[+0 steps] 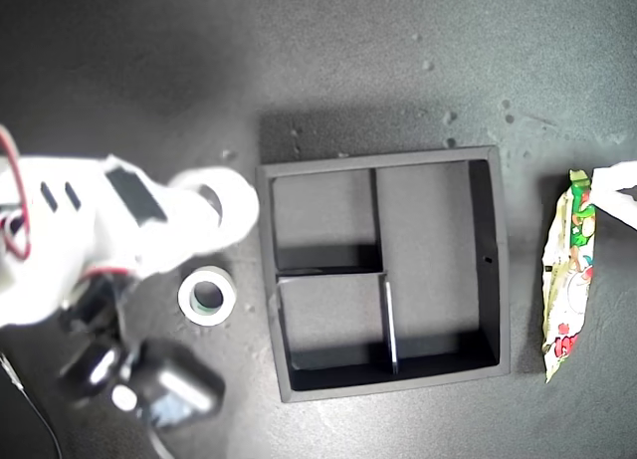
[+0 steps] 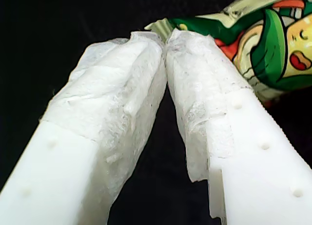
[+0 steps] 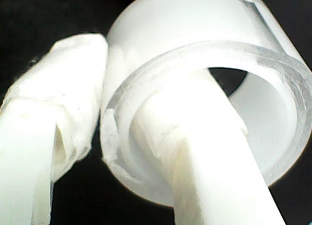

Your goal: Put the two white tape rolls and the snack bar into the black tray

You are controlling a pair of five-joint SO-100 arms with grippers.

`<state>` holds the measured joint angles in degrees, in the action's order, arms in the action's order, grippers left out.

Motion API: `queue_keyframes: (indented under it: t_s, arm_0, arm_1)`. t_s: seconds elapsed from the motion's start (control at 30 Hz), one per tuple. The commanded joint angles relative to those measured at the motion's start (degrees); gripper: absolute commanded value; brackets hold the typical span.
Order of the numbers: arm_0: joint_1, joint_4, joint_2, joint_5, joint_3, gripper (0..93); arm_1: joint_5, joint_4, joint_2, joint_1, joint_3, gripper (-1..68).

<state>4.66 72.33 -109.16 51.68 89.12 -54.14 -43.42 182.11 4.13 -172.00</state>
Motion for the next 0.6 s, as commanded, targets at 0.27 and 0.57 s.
queue_keyframes:
  t_s: [0.27, 0.57]
  arm_0:
    - [0.44, 3.69, 18.28, -2.99, -24.26, 0.1]
    - [-0.62, 11.51, 36.56, -3.6, -40.34, 0.1]
  arm_1:
    - [25.31, -9.05, -2.11, -9.14, 19.6, 7.4]
    - [27.07, -10.37, -39.64, -17.31, 37.97, 10.9]
